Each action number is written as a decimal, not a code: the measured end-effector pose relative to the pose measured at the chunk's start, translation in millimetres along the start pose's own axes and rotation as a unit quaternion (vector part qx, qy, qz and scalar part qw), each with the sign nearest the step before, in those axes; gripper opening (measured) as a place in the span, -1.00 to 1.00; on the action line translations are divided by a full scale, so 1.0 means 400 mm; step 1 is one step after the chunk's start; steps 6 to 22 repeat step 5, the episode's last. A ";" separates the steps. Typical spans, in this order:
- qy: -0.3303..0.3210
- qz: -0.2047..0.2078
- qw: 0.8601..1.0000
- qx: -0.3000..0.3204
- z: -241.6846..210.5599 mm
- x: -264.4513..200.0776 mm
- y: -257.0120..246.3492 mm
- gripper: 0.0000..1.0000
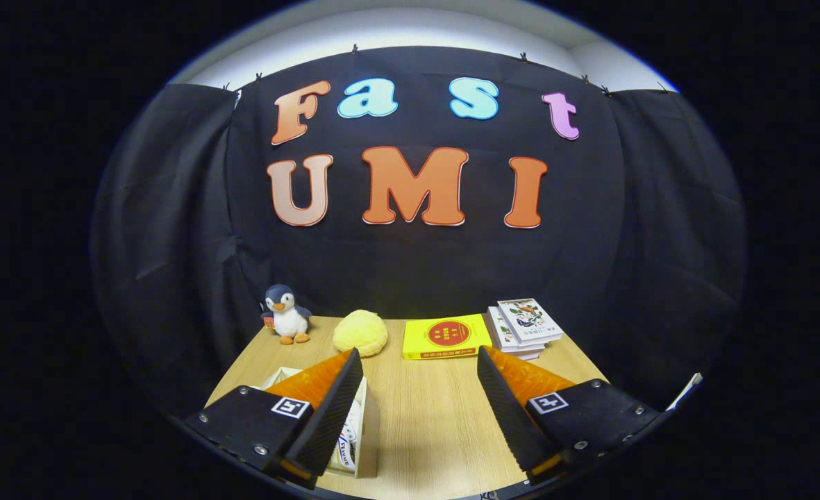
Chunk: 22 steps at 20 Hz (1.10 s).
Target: Open the storage box then place both shoes into the box .Put the left shoe in first, then the right shoe, with the right side of both shoes facing outward in a uniform manner.
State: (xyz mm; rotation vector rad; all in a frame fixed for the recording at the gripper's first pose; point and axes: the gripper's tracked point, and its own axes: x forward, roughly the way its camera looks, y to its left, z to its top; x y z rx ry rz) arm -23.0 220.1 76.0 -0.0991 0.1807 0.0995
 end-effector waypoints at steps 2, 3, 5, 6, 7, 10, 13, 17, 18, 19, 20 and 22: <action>-0.010 -0.006 1.000 0.001 0.003 -0.006 -0.012 0.97; -0.012 -0.005 1.000 0.006 0.001 -0.010 -0.011 0.97; -0.015 0.000 1.000 0.025 0.006 -0.014 0.001 0.98; -0.015 0.000 1.000 0.025 0.006 -0.014 0.001 0.98; -0.015 0.000 1.000 0.025 0.006 -0.014 0.001 0.98; -0.015 0.000 1.000 0.025 0.006 -0.014 0.001 0.98; -0.015 0.000 1.000 0.025 0.006 -0.014 0.001 0.98; -0.015 0.000 1.000 0.025 0.006 -0.014 0.001 0.98; -0.015 0.000 1.000 0.025 0.006 -0.014 0.001 0.98; -0.015 0.000 1.000 0.025 0.006 -0.014 0.001 0.98; -0.015 0.000 1.000 0.025 0.006 -0.014 0.001 0.98; -0.015 0.000 1.000 0.025 0.006 -0.014 0.001 0.98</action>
